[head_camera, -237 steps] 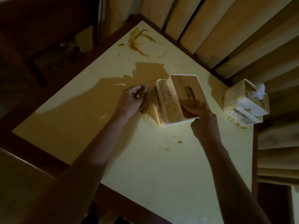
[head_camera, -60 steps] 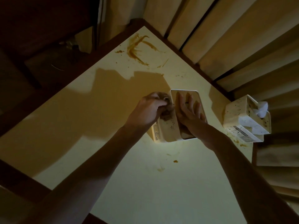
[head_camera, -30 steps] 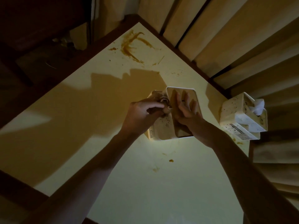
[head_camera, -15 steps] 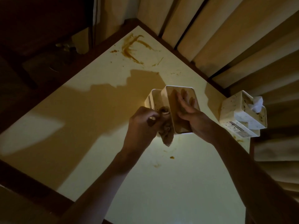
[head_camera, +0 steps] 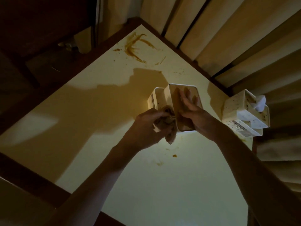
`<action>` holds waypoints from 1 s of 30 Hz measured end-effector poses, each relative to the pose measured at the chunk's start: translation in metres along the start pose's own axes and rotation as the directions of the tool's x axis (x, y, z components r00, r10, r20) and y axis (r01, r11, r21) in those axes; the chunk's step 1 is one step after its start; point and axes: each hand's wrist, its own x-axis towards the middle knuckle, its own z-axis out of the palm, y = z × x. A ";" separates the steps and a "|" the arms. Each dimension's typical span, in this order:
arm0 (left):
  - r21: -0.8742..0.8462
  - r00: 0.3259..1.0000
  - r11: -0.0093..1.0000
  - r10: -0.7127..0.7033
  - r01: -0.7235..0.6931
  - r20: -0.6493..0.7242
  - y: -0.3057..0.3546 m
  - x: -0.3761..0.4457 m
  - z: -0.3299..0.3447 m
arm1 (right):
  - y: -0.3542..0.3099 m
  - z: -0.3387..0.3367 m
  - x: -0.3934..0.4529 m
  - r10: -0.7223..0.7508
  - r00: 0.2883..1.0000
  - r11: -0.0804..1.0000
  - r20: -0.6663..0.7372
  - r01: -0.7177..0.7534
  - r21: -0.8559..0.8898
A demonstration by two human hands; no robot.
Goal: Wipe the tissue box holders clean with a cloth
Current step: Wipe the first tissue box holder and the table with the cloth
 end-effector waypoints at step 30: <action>0.138 0.975 0.974 -0.156 0.179 -0.160 0.022 0.008 0.024 | -0.010 0.002 -0.007 0.013 0.999 0.987 0.038 -0.007 -0.158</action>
